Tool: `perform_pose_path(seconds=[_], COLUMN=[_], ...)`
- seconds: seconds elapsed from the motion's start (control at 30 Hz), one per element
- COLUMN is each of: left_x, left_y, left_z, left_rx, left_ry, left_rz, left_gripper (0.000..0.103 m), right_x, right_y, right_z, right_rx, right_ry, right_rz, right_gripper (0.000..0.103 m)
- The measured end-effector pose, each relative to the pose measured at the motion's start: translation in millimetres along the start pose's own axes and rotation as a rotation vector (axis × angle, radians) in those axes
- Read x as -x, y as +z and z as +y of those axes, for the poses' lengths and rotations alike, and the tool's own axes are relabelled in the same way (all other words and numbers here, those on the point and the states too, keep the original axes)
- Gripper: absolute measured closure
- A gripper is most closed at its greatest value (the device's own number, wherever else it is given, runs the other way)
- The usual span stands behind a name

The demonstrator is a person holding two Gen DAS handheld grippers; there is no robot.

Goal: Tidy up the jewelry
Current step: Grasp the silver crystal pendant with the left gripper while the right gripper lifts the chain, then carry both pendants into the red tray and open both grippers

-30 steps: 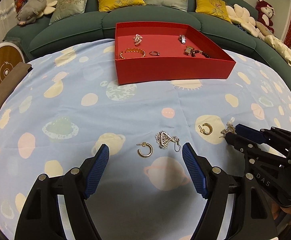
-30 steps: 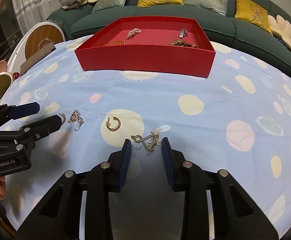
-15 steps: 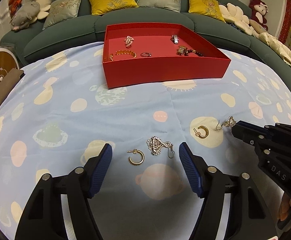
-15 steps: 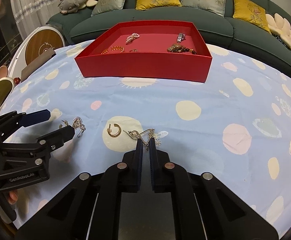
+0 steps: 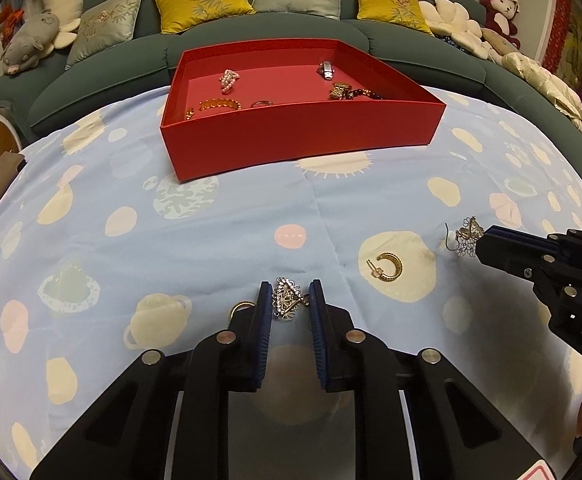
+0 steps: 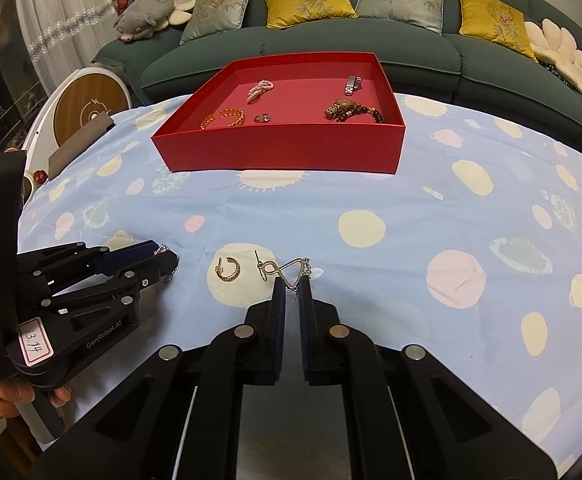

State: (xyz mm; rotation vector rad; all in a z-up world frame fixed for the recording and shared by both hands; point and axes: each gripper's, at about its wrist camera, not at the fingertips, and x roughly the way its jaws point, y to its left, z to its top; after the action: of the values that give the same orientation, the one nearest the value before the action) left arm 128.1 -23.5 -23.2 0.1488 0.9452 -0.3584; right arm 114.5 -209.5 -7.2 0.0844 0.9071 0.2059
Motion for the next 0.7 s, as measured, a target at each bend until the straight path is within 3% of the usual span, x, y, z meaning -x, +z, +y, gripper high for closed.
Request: perform_pose_path(seconds=[0.37,0.7], left_x=[30,69], left_y=[11,62], left_z=[0,9], left_rx=[0.029,0.059], left_ry=[-0.074,-0.071], left_rz=[-0.054,-0.169], left_gripper=[0.088,0.088], right_x=[19,48], right_y=[11,56], right_z=[2,-1], right_rx=[-0.008,-0.028], right_ry=[0.02,0.021], right_rz=[-0.049,-0.153], right_gripper=[0.097,0.097])
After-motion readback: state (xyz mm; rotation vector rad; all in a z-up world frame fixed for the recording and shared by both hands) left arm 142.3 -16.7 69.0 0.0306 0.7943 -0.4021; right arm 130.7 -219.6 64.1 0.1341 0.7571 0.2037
